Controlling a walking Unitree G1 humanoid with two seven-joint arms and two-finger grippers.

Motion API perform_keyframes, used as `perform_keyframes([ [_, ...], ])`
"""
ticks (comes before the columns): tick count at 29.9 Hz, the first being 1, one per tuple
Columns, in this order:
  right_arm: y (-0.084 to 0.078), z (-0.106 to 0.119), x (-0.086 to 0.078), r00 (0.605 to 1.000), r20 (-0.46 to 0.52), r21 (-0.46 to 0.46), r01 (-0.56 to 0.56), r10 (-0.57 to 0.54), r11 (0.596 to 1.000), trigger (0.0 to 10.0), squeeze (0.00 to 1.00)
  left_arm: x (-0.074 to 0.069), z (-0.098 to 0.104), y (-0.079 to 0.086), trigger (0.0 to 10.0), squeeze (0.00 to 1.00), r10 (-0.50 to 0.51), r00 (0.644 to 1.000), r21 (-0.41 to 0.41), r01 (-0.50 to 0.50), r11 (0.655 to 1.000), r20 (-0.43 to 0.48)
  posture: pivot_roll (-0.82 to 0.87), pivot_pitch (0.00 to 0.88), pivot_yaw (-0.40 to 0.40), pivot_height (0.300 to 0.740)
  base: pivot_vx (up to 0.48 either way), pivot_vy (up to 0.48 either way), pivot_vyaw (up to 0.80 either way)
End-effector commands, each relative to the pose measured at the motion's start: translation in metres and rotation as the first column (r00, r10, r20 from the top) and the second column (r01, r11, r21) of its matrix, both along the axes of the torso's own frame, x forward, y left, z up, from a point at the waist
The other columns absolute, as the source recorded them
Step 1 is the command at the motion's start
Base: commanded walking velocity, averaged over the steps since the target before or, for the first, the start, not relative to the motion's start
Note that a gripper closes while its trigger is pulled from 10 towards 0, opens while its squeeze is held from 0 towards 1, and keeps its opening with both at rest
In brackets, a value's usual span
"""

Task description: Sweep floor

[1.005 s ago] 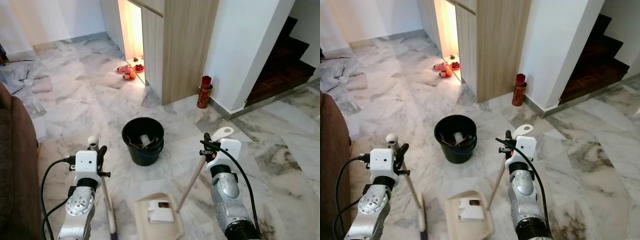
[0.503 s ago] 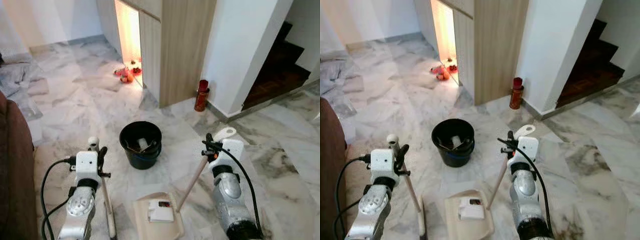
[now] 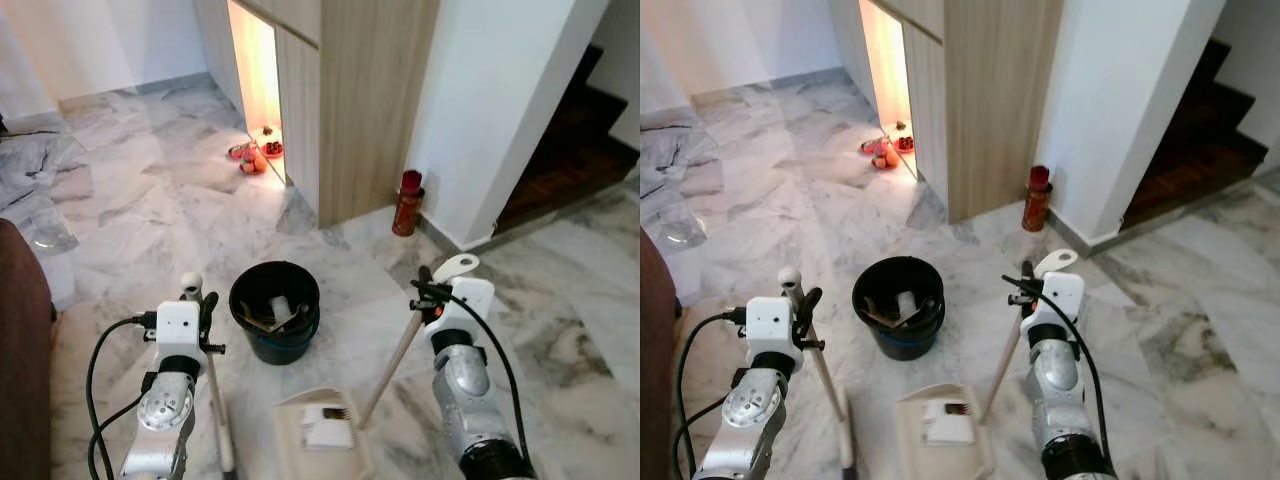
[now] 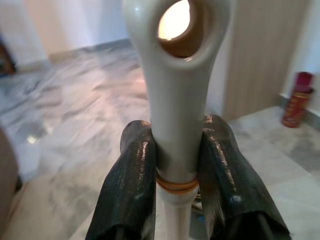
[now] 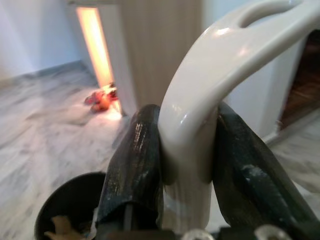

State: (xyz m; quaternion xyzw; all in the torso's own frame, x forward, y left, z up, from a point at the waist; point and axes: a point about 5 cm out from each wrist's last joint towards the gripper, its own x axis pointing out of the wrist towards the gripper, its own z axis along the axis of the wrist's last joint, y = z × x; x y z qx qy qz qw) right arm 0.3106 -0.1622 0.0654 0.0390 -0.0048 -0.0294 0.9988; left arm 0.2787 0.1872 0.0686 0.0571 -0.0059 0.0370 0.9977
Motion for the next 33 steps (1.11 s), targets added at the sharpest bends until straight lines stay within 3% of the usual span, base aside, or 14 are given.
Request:
perform_keyframes([
  [1, 0.014, 0.012, 0.006, 0.998, 0.061, 0.03, -0.036, 0.034, 0.999, 10.0, 0.0, 0.0, 0.006, 0.008, 10.0, 0.0, 0.013, 1.0, 0.036, -0.014, 0.999, 0.025, 0.12, 0.005, 0.025, 0.74, 0.0, 0.0, 0.58],
  [13, 0.011, 0.02, 0.007, 0.996, 0.088, 0.038, -0.033, 0.029, 0.999, 10.0, 0.0, 0.0, 0.006, 0.009, 10.0, 0.0, 0.019, 1.0, 0.038, -0.02, 0.999, 0.025, 0.12, 0.007, 0.026, 0.74, 0.0, 0.0, 0.05],
  [23, 0.005, 0.057, 0.007, 0.975, 0.215, 0.053, -0.059, 0.046, 0.997, 10.0, 0.0, 0.001, 0.005, 0.009, 10.0, 0.0, 0.018, 1.0, 0.04, -0.019, 0.999, 0.022, 0.12, 0.008, 0.027, 0.74, 0.0, 0.0, 0.0],
  [33, 0.009, 0.103, -0.005, 0.943, 0.325, 0.08, -0.102, 0.07, 0.992, 10.0, 0.0, 0.001, 0.005, 0.009, 10.0, 0.0, 0.015, 1.0, 0.039, -0.016, 0.999, 0.021, 0.12, 0.006, 0.028, 0.74, 0.0, 0.0, 0.0],
])
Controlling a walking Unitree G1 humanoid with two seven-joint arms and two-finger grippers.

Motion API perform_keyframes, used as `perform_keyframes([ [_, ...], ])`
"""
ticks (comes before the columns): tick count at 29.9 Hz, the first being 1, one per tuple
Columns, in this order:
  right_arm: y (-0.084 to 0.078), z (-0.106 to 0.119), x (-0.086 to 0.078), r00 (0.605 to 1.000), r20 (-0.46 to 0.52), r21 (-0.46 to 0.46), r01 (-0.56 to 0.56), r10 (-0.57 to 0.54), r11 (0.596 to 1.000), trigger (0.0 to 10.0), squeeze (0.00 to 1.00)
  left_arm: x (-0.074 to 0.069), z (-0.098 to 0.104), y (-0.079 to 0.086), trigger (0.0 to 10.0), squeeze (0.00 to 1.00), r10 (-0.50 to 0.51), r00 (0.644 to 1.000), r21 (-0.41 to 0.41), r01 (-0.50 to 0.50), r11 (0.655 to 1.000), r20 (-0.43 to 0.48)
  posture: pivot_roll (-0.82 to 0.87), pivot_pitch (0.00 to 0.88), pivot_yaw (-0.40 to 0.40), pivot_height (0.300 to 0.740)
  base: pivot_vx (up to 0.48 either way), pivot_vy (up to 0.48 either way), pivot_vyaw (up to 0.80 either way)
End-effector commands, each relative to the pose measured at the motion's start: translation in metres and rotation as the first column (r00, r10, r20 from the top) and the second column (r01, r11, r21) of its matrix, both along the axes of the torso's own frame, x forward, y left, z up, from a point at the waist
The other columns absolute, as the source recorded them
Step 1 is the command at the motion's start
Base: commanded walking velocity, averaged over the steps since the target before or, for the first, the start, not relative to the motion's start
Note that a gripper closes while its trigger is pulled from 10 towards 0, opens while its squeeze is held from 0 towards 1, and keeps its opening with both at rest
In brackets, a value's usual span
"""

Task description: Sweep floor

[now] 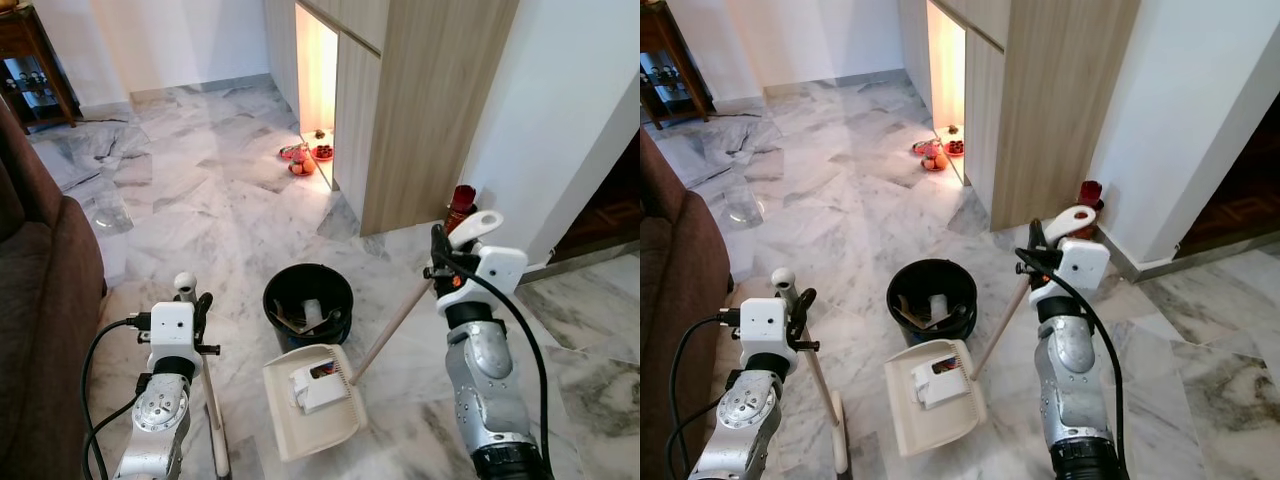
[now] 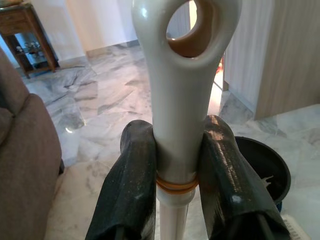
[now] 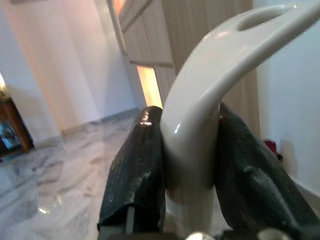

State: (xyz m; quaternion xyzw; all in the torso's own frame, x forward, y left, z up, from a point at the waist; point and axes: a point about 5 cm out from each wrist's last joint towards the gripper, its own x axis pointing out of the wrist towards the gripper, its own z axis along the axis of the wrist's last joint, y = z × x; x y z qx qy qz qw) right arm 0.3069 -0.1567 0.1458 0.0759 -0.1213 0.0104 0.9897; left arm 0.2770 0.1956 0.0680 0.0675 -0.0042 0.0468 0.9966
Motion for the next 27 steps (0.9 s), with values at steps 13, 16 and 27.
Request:
perform_keyframes([
  [13, 0.001, 0.056, -0.021, 0.994, 0.104, 0.03, -0.048, 0.044, 0.998, 10.0, 0.0, 0.004, 0.006, -0.001, 10.0, 0.0, -0.012, 1.0, 0.016, 0.012, 1.0, 0.023, 0.11, 0.004, 0.029, 0.74, 0.0, 0.0, 0.0],
  [16, 0.003, 0.075, -0.02, 0.988, 0.147, 0.058, -0.054, 0.045, 0.997, 10.0, 0.0, 0.004, 0.006, -0.001, 10.0, 0.0, -0.017, 1.0, 0.015, 0.016, 1.0, 0.027, 0.11, 0.003, 0.029, 0.74, 0.0, 0.0, 0.0],
  [27, 0.011, 0.113, -0.021, 0.972, 0.228, 0.098, -0.084, 0.06, 0.992, 10.0, 0.0, 0.005, 0.009, -0.003, 10.0, 0.0, -0.026, 0.999, 0.009, 0.025, 1.0, 0.044, 0.11, 0.001, 0.027, 0.74, 0.0, 0.0, 0.0],
])
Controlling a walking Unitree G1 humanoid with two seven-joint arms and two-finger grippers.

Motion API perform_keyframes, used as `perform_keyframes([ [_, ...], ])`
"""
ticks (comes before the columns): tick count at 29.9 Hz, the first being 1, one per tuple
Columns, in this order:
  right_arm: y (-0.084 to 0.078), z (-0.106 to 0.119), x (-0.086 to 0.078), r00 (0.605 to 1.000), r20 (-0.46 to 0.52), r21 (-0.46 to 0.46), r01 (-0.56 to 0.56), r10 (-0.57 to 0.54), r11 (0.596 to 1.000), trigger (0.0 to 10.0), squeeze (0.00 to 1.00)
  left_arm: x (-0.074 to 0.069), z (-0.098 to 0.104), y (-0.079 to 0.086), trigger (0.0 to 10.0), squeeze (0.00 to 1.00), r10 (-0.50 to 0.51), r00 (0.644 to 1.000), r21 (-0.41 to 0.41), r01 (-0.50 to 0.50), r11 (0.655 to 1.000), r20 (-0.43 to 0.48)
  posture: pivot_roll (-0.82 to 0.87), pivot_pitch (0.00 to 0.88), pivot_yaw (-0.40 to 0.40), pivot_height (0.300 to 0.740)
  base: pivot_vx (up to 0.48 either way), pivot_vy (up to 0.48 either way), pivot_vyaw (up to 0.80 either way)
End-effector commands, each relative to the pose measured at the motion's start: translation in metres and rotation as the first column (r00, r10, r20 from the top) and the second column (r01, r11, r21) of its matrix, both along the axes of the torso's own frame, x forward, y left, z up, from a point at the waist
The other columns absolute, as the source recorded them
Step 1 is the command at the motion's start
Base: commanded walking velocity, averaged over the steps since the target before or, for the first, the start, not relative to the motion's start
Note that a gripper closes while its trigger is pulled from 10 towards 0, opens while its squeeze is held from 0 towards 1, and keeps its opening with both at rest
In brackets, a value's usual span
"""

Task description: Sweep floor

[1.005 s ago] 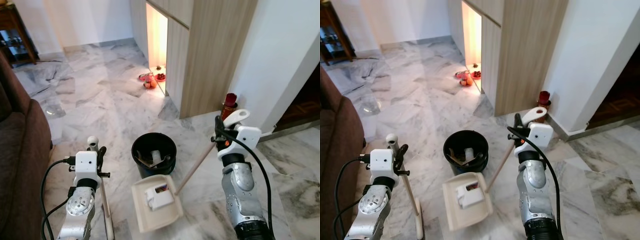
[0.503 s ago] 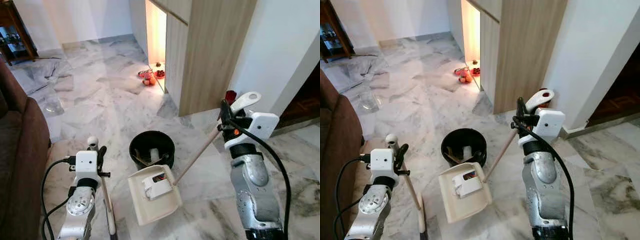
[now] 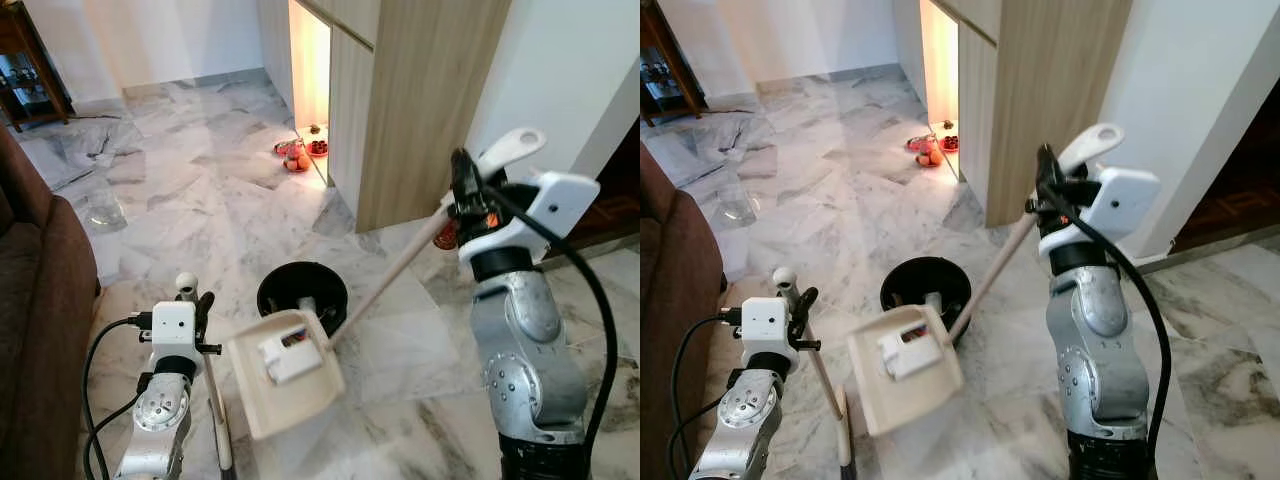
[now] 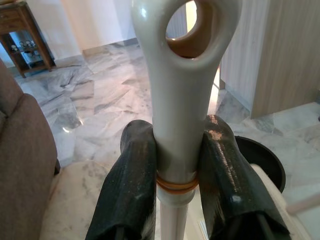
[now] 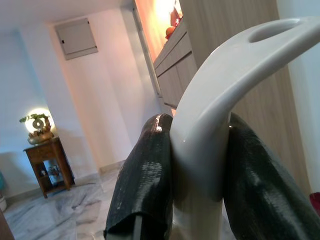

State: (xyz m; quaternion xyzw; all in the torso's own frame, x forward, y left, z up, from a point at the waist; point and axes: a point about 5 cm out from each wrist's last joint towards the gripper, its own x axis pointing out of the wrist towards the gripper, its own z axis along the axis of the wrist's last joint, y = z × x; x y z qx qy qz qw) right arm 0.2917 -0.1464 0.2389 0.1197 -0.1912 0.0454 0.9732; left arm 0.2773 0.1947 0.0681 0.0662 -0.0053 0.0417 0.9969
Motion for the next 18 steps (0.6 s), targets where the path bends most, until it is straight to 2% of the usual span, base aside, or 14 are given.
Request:
perform_keyframes([
  [1, 0.0001, 0.0206, -0.0057, 0.996, 0.083, 0.027, 0.006, -0.008, 1.0, 10.0, 0.0, 0.0043, 0.0082, -0.0023, 10.0, 0.0, -0.015, 0.999, 0.011, 0.014, 1.0, 0.041, 0.11, 0.001, 0.027, 0.74, 0.0, 0.0, 0.0],
  [7, 0.0002, 0.0229, -0.0032, 0.995, 0.09, 0.029, 0.029, -0.032, 0.999, 10.0, 0.0, 0.0037, 0.007, -0.002, 10.0, 0.0, -0.011, 0.999, 0.02, 0.011, 1.0, 0.036, 0.12, 0.001, 0.026, 0.74, 0.041, 0.0, 0.0],
  [18, 0.0077, 0.0246, -0.0019, 0.996, 0.092, 0.033, 0.004, -0.007, 0.999, 10.0, 0.0, 0.0027, 0.007, 0.0001, 10.0, 0.0, 0.001, 0.999, 0.024, -0.001, 1.0, 0.037, 0.12, 0.0, 0.023, 0.74, 0.382, 0.0, 0.0],
])
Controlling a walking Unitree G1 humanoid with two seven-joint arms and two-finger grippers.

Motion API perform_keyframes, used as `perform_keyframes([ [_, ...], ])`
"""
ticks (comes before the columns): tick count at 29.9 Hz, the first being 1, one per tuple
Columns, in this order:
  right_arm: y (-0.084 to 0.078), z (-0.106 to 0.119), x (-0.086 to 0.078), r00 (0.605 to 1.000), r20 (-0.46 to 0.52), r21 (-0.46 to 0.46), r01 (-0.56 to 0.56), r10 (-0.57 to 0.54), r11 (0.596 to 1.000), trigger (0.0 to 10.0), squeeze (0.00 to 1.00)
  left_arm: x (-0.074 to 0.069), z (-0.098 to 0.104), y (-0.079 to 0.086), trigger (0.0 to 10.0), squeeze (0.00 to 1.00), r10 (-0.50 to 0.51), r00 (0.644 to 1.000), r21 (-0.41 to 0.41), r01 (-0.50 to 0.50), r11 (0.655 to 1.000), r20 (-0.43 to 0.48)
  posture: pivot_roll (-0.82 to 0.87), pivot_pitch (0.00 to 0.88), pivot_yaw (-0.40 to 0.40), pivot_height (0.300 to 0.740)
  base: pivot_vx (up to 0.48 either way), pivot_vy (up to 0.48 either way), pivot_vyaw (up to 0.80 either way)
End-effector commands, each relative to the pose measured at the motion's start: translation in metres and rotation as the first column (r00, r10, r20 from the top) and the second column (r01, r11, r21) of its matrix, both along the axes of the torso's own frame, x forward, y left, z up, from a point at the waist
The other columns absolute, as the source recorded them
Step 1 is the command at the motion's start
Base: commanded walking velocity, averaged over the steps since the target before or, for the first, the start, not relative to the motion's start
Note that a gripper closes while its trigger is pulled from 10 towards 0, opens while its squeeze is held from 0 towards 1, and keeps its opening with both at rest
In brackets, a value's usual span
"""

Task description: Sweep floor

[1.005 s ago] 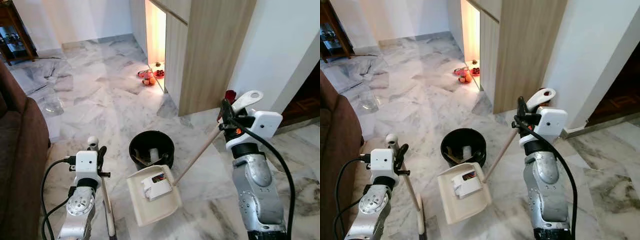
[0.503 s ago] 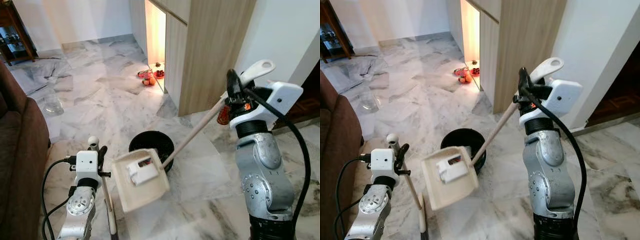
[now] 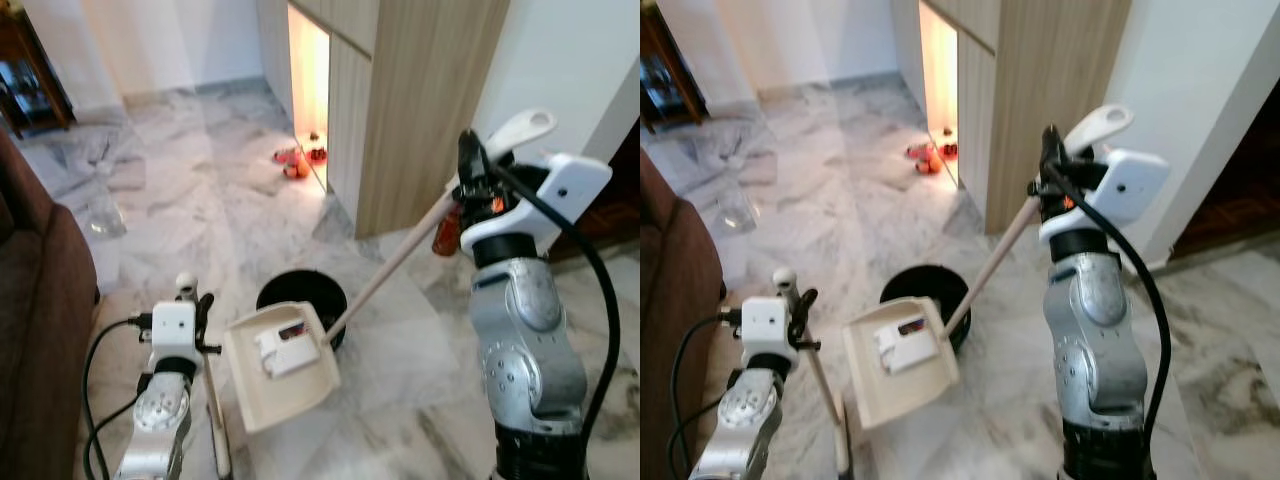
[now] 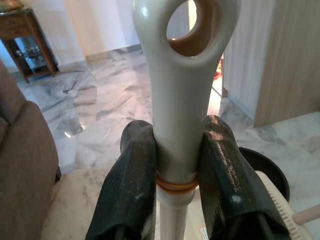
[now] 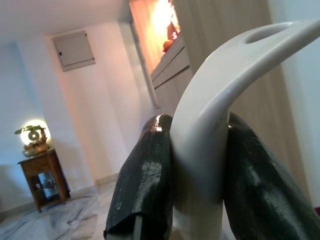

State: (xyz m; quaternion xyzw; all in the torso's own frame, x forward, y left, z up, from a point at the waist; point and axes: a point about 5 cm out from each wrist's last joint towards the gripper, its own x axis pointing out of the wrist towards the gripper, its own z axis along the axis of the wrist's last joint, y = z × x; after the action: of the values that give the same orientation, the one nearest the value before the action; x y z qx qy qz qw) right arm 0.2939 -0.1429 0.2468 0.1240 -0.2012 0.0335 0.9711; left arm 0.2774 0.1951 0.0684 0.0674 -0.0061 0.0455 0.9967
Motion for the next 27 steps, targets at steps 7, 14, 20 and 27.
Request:
perform_keyframes([
  [7, 0.0058, 0.0159, -0.0028, 0.997, 0.073, 0.021, -0.024, 0.023, 0.999, 10.0, 0.0, 0.0027, 0.0065, 0.0, 10.0, 0.0, -0.003, 0.999, 0.022, 0.002, 1.0, 0.035, 0.12, 0.0, 0.021, 0.74, 0.398, 0.0, 0.0],
  [14, 0.0068, 0.0164, -0.0021, 0.996, 0.079, 0.018, -0.03, 0.029, 0.999, 10.0, 0.0, 0.0033, 0.0066, -0.0002, 10.0, 0.0, -0.004, 0.999, 0.021, 0.003, 1.0, 0.037, 0.12, 0.0, 0.021, 0.74, 0.396, 0.0, 0.32],
  [20, 0.0062, 0.0169, -0.0021, 0.996, 0.083, 0.028, -0.033, 0.03, 0.999, 10.0, 0.0, 0.0035, 0.007, -0.0003, 10.0, 0.0, -0.005, 0.999, 0.021, 0.004, 1.0, 0.04, 0.12, 0.0, 0.02, 0.74, 0.398, 0.0, 0.07],
  [27, 0.0062, 0.0188, -0.0019, 0.995, 0.09, 0.033, -0.036, 0.033, 0.999, 10.0, 0.0, 0.0041, 0.0076, -0.0005, 10.0, 0.0, -0.004, 0.999, 0.021, 0.003, 1.0, 0.044, 0.12, 0.0, 0.018, 0.74, 0.399, 0.0, 0.0],
])
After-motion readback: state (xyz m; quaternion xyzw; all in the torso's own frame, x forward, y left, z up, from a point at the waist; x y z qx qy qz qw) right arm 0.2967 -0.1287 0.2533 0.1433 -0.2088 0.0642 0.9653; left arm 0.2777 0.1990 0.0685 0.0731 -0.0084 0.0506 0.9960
